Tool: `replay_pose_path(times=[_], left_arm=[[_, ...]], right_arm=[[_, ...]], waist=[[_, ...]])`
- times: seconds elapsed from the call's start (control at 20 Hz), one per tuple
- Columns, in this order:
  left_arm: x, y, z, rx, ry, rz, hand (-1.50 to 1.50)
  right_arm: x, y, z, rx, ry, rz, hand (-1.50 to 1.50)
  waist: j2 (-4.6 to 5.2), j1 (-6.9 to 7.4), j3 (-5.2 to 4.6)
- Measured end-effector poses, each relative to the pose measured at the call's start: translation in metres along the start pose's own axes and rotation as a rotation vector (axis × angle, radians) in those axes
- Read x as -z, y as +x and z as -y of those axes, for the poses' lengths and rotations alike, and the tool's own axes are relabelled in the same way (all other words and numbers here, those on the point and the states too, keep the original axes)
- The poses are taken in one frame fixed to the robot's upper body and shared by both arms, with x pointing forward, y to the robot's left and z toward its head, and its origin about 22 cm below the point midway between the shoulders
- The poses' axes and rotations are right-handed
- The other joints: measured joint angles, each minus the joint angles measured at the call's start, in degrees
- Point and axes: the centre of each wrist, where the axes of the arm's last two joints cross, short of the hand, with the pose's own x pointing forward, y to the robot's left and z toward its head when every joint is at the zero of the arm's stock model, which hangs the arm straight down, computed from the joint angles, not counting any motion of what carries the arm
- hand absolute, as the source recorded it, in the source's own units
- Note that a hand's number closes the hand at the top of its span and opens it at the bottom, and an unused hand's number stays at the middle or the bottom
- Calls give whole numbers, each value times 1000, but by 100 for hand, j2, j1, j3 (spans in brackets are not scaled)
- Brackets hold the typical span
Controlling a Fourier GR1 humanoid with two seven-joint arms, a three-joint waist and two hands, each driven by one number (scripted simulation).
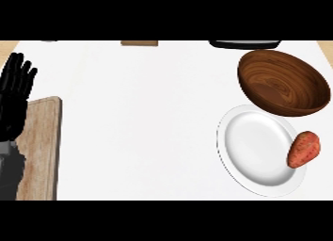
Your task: Pick the tomato from the plate and place it in the bowl
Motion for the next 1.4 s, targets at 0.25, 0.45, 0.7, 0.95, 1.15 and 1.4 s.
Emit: replay_pose_path(times=[0.25,0.45,0.7,0.95,1.15,1.4], left_arm=[[0,0,-1,7,9,0,0],[-1,4,-3,7,11,-2,0],[0,0,-7,5,9,-6,0],[3,3,-6,9,5,-4,0],[2,1,0,0,9,-3,0],[3,3,0,2,11,3,0]], right_arm=[[43,15,-49,35,113,33,150],[67,25,-90,37,156,39,150],[85,24,-141,-42,154,-17,150],[95,11,-192,4,155,-130,-150],[97,-3,-221,114,170,-167,-150],[104,-7,-233,311,83,-129,-150]], waist=[[-8,-64,4],[-9,-81,6],[7,-68,8],[13,-63,11],[21,-52,13],[26,-34,16]])
